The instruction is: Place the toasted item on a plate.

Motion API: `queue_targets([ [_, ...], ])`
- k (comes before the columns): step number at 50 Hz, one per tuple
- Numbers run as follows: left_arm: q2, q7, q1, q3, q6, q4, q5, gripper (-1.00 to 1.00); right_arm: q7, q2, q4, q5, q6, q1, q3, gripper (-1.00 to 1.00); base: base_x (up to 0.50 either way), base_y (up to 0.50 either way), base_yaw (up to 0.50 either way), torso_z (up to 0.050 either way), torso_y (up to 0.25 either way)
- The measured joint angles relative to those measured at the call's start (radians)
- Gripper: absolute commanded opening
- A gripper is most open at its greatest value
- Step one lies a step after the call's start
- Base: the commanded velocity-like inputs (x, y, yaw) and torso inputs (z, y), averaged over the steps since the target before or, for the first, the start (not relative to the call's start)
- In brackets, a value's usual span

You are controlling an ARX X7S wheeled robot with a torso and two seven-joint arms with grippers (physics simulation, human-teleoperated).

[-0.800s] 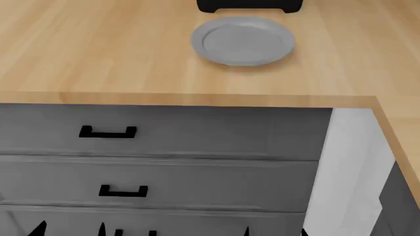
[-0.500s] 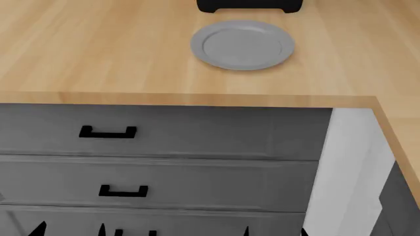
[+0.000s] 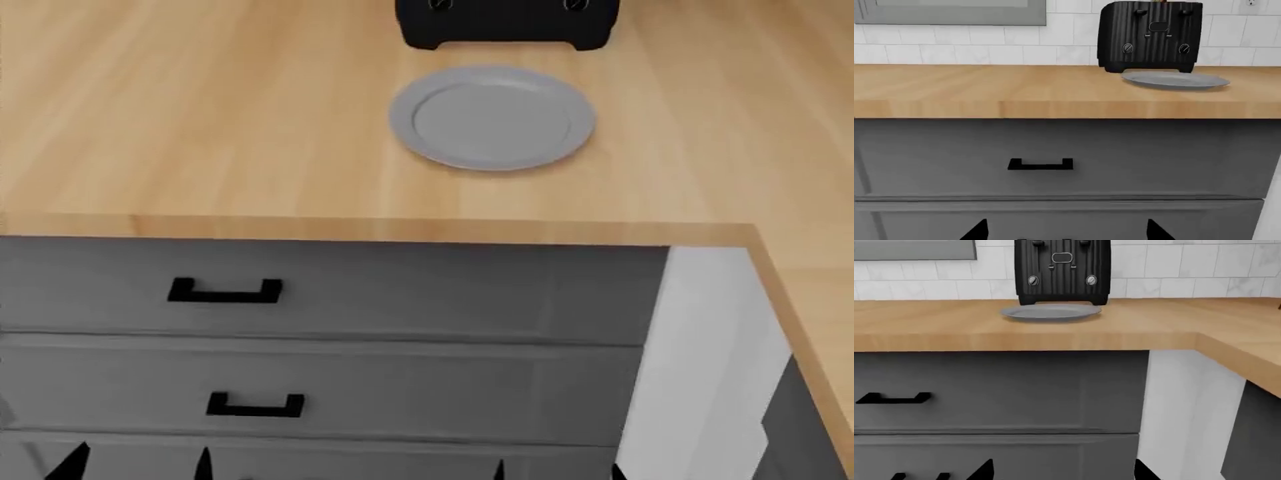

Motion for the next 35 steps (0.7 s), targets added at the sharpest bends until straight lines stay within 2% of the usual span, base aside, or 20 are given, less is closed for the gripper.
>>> queue_targets([
  [19,-0.027,-0.028,0.010,0.020,-0.012,0.031,-0.025,1.00,0.025,0.024,-0.035,0.023,0.018,-0.005,-0.033,1.00,0.00,0.00,0.00,0.050,0.000],
  [22,-0.031,-0.036,0.009,0.021,-0.034,0.052,-0.031,1.00,0.029,0.028,-0.055,0.027,0.032,-0.003,-0.038,1.00,0.00,0.00,0.00,0.000,0.000],
  [28,-0.060,-0.050,-0.021,0.019,-0.170,0.171,-0.049,1.00,0.041,0.041,-0.143,0.033,0.106,0.023,-0.050,1.00,0.00,0.00,0.00,0.000,0.000],
  [35,-0.109,-0.050,-0.127,0.007,-0.413,0.331,-0.095,1.00,0.055,0.056,-0.268,0.041,0.251,0.105,-0.061,1.00,0.00,0.00,0.00,0.000,0.000],
])
